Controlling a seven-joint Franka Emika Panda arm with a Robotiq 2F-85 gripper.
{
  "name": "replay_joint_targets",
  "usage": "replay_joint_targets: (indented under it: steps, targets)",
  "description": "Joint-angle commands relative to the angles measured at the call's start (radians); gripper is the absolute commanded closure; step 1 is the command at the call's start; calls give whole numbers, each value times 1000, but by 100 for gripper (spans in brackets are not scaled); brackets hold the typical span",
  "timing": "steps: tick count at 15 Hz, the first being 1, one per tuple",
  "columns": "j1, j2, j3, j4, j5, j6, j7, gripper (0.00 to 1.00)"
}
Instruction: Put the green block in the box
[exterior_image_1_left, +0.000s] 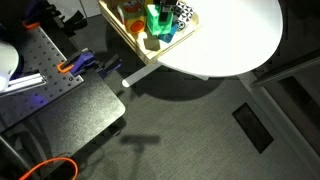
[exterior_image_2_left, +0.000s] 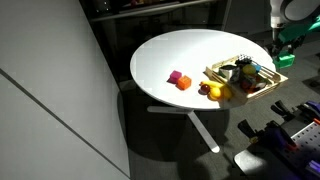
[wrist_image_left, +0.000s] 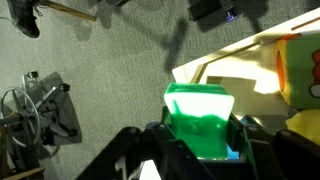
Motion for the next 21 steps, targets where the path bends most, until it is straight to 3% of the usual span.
replay_joint_targets:
  steps: [1,4,5,10,16,21]
  targets:
    - [38,30,-13,42,-13,-9,18,24]
    - [65,28,-7,51,3,-23,9,1]
    - [73,22,-2,52,17,-28,-4,0]
    - [116,-10,32,56,141,-83,-112,0]
    - [153,-59,82,86,302,-236,-232,0]
    - [166,-141,112,63,362,-182,-306,0]
